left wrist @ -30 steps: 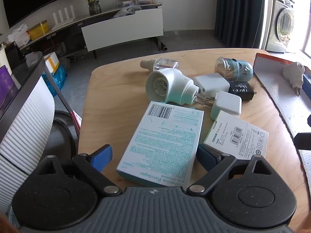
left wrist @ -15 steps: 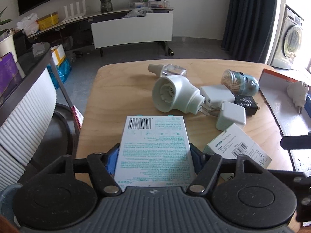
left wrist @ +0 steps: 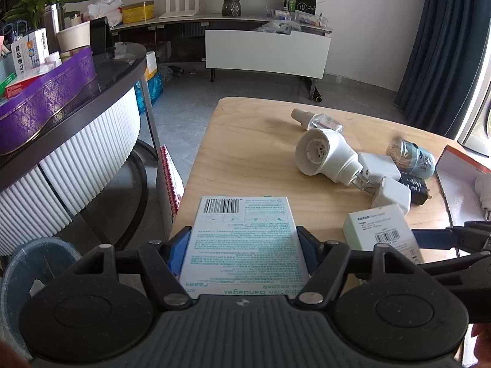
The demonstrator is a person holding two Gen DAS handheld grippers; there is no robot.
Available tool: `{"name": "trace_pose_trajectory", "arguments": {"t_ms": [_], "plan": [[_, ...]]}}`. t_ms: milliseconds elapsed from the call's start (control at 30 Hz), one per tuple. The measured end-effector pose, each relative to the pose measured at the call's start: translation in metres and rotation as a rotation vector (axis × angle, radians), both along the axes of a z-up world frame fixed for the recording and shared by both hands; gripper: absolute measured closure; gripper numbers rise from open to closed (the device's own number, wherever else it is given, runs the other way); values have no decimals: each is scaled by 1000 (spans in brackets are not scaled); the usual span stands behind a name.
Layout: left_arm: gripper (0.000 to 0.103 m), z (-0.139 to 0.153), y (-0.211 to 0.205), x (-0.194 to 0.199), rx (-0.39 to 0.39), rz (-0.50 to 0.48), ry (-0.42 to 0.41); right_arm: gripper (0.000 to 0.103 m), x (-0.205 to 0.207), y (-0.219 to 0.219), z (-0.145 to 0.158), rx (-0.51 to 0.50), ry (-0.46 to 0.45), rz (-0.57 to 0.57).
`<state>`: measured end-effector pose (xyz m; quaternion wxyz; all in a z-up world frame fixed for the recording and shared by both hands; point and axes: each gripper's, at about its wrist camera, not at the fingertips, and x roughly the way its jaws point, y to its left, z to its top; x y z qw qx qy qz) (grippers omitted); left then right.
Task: Organize rigid objects
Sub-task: 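Grasp the teal box with the left tool while the right tool grasps the white charger box, then carry the white charger box with the right tool into the cardboard box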
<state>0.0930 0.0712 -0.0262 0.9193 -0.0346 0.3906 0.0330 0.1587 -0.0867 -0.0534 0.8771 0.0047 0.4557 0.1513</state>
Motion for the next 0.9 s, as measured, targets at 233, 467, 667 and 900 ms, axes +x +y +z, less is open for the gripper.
{"name": "trace_pose_trajectory", "arguments": {"t_ms": [233,467,667,900], "plan": [[31,4,4,-8,-5,4,-14,16,2,10,-9,-30,12,-76],[32,7,-5,-16,-21,-8,-31,32,-8,5,6,-37,-49,-92],[32,18,-18,-23,-33,-27,-54,32,-26,-10,27,-48,-86,-128],[32,31,-38,-33,-40,-60,-76,32,-50,-31,46,-55,-111,-172]]}}
